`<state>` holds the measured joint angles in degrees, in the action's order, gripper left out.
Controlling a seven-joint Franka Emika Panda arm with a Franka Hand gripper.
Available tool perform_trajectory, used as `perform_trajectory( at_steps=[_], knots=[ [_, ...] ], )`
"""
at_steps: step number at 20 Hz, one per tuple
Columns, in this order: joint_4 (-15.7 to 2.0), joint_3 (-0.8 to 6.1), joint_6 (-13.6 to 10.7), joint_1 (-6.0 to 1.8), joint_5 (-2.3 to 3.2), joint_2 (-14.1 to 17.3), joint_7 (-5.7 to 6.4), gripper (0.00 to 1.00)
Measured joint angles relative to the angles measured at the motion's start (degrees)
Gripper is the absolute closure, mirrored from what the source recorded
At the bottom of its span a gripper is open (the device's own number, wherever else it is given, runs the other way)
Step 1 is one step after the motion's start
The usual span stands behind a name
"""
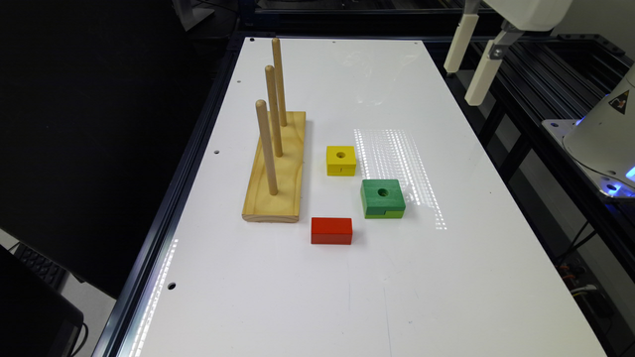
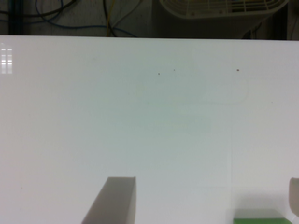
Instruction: Pick up yellow block.
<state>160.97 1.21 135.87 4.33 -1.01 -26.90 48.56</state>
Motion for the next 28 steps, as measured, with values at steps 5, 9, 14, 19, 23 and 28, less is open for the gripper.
perform_trajectory(
  at_steps=[5,9,14,19,23,28],
  knots=[
    [-2.64,0.00,0.8,-0.45,0.01,3.5,-0.01,0.00],
    [-4.89,-0.01,2.6,-1.07,0.05,7.4,-0.10,0.00],
    [-7.64,-0.02,3.4,-1.42,0.07,11.1,-0.13,0.00],
    [-9.65,-0.02,3.4,-1.57,0.07,13.1,-0.13,0.00],
    [-10.99,-0.02,3.4,-1.77,0.09,14.3,-0.17,0.00],
    [-12.23,-0.02,3.4,-1.91,0.11,15.5,-0.19,0.00]
  ],
)
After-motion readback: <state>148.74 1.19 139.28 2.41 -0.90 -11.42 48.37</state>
